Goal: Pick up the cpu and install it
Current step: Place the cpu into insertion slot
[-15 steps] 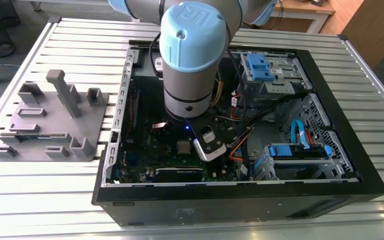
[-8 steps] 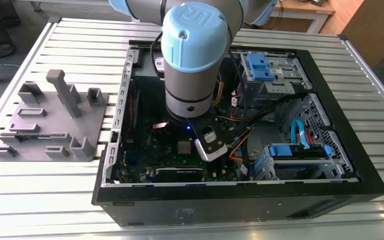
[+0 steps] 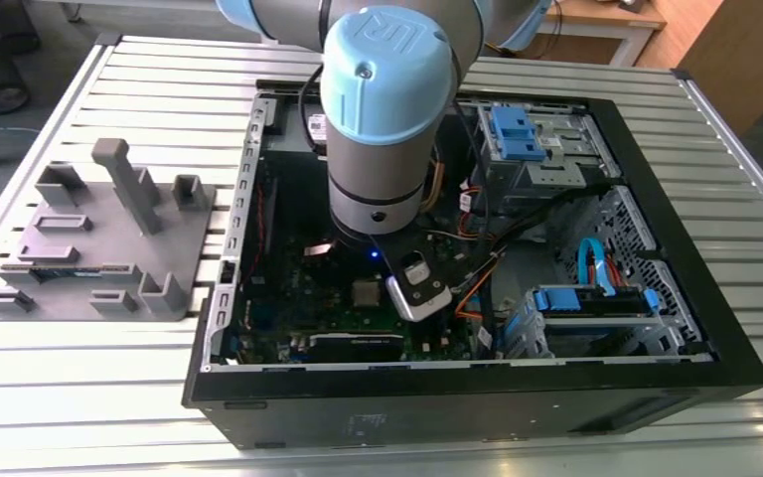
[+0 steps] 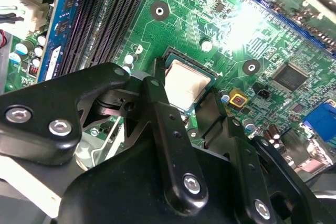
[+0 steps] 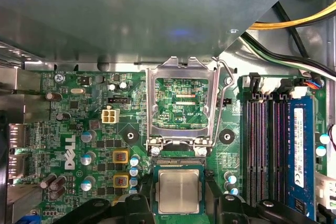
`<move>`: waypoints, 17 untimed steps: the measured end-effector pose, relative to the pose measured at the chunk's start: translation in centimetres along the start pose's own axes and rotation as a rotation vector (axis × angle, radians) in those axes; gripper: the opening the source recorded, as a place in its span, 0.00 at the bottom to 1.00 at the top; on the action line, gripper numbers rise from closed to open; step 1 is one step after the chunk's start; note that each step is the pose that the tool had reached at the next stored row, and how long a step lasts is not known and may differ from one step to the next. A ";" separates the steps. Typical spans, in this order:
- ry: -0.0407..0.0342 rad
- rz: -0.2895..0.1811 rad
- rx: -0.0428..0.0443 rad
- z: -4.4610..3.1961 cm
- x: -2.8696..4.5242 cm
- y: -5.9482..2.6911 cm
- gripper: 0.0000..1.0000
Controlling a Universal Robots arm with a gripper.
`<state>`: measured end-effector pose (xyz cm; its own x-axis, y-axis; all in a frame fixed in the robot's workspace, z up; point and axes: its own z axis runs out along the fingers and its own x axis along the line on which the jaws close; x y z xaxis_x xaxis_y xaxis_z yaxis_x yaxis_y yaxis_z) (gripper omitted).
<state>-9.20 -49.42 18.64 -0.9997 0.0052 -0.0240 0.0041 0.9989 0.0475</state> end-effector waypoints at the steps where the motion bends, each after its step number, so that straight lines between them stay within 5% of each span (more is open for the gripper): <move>1: -0.0001 0.000 -0.0001 0.00 0.00 0.00 0.47; 15: -0.0003 0.000 -0.0004 0.05 -0.01 0.01 0.47; 17: -0.0006 0.000 -0.0008 0.07 -0.02 0.01 0.53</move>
<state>-9.18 -49.40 18.57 -0.9997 0.0049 -0.0246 0.0037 0.9988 0.0483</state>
